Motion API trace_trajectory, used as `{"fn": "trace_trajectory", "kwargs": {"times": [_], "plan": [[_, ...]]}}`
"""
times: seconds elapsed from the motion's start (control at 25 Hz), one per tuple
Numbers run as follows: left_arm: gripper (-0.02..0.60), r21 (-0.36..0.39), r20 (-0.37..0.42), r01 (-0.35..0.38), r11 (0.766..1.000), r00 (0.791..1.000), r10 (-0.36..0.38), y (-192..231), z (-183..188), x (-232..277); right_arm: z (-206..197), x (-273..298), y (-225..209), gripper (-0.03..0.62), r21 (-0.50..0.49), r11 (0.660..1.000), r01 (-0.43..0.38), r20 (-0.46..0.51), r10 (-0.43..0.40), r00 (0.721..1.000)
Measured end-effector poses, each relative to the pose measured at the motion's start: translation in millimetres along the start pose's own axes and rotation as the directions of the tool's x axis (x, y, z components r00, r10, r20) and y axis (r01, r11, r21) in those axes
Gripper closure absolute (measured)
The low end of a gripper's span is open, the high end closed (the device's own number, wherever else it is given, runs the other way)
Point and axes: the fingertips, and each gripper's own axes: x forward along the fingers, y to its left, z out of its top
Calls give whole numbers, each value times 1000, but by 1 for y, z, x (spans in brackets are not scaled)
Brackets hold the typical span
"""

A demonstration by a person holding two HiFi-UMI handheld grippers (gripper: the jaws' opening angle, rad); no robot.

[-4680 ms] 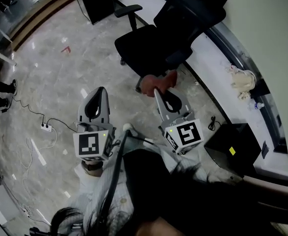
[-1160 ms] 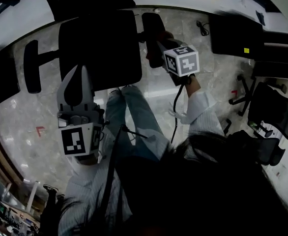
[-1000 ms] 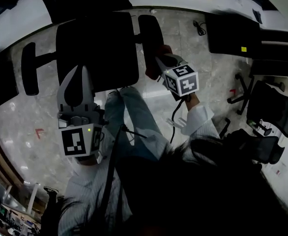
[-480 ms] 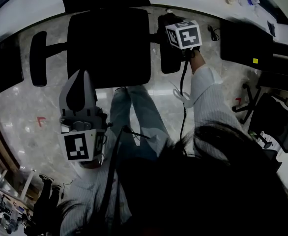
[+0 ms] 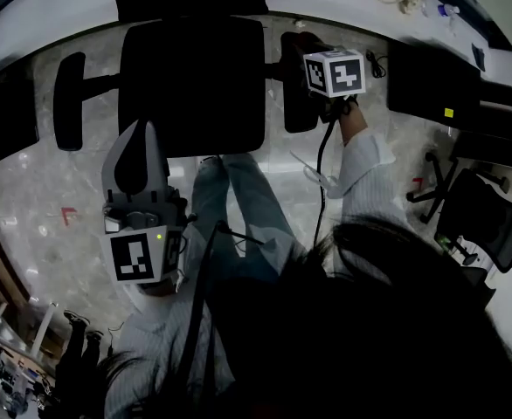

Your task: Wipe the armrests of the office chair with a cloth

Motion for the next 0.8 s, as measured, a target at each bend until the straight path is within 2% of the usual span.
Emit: {"fn": "trace_trajectory", "kwargs": {"times": [0.28, 0.4, 0.48, 0.68, 0.8], "plan": [[577, -5, 23, 77, 997, 997, -77, -23, 11, 8, -86, -78, 66, 565, -35, 997, -72, 9, 73, 997], [578, -67, 21, 72, 995, 997, -71, -30, 13, 15, -97, -89, 75, 565, -93, 993, -75, 44, 80, 996], [578, -97, 18, 60, 993, 998, -59, -34, 13, 16, -93, -83, 69, 565, -132, 988, -78, 34, 83, 996], [578, -30, 9, 56, 998, 998, -55, -24, 9, 7, -38, -32, 39, 563, -147, 987, -61, 13, 64, 998], [577, 0, -3, 16, 1000, 1000, -16, -12, 2, 2, -3, 3, 12, 563, -140, 990, -27, -1, 27, 1000]]}}
